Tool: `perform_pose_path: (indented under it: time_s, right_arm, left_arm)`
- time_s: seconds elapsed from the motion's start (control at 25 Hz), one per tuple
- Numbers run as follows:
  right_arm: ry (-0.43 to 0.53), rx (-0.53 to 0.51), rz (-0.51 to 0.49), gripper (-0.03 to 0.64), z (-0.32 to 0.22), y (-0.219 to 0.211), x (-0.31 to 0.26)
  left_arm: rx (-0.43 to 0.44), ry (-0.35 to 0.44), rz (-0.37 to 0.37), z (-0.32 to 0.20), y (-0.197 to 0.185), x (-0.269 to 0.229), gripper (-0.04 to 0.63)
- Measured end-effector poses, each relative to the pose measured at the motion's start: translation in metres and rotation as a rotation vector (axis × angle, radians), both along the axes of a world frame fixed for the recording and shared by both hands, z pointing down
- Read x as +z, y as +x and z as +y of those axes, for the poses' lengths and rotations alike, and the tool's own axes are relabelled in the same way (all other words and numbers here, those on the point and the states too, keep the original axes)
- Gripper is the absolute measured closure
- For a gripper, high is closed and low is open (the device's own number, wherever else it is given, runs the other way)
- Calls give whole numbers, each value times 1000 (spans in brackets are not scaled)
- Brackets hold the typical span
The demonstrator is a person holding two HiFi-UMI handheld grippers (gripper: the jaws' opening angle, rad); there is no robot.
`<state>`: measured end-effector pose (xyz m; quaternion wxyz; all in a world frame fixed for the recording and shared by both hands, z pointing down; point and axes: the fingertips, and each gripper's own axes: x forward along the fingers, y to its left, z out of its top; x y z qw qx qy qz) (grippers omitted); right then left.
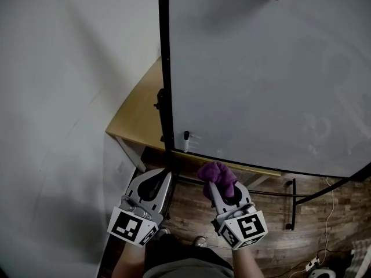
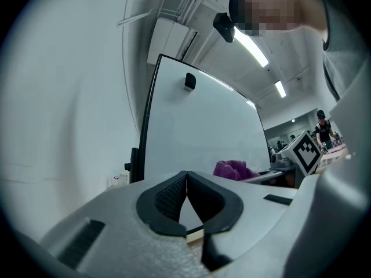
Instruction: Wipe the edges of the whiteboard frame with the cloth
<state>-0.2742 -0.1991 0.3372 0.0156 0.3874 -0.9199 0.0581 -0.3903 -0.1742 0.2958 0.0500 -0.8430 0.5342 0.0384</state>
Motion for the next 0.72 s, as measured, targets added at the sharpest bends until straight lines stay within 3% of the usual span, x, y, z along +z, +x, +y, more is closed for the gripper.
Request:
perform_pose_path:
  time_s: [0.72]
  right_arm:
    - [-55,180,46,537,-38,-81,43]
  left_arm:
    - [214,-49,10,-48,-60,33,577]
